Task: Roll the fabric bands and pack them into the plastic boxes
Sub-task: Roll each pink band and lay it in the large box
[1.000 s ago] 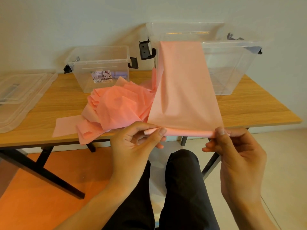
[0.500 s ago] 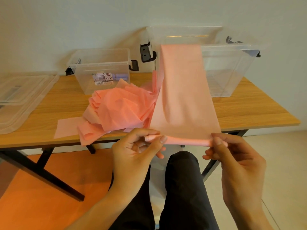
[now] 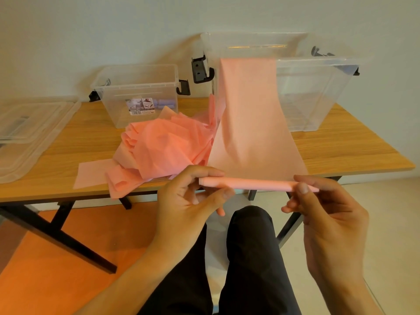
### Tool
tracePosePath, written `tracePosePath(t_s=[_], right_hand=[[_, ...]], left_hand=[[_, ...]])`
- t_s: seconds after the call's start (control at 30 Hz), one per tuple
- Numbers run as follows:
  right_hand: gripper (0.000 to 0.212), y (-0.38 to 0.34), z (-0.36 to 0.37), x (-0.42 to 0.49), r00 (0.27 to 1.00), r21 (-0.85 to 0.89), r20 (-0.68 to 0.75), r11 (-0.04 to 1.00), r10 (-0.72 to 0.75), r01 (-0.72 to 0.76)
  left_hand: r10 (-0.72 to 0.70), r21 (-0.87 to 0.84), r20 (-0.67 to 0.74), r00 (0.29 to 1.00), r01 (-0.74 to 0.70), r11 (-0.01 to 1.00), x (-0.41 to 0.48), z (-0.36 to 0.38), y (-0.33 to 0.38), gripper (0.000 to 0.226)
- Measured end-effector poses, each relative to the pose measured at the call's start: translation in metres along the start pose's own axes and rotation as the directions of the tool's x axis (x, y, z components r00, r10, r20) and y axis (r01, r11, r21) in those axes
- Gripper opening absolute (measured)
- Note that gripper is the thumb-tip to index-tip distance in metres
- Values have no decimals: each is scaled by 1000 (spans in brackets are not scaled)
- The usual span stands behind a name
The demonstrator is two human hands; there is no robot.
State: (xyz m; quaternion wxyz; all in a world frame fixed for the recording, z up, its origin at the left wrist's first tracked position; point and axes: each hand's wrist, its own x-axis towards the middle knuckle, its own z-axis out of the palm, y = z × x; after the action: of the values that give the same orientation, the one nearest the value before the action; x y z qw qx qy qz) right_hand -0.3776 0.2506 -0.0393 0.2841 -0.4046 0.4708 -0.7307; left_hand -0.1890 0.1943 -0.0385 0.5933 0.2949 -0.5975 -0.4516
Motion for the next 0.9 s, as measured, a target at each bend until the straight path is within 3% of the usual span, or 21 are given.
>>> tracePosePath(t_s=[0.23, 0.5, 0.73, 0.9], right_hand=[[34, 4, 0, 4, 1000, -44, 2, 999, -26, 26], [26, 5, 7, 8, 1000, -17, 17, 1000, 20, -20], [4, 6, 7, 9, 999, -27, -33, 1000, -7, 6], [13, 5, 8, 7, 997, -39, -81, 999, 9, -12]], left_hand=[[-18, 48, 38, 999, 16, 999, 0, 2, -2, 11], [-66, 31, 87, 994, 63, 998, 4, 6, -1, 12], [-99, 14, 10, 995, 99, 995, 5, 5, 0, 12], [-97, 37, -34, 995, 99, 994, 5, 5, 0, 15]])
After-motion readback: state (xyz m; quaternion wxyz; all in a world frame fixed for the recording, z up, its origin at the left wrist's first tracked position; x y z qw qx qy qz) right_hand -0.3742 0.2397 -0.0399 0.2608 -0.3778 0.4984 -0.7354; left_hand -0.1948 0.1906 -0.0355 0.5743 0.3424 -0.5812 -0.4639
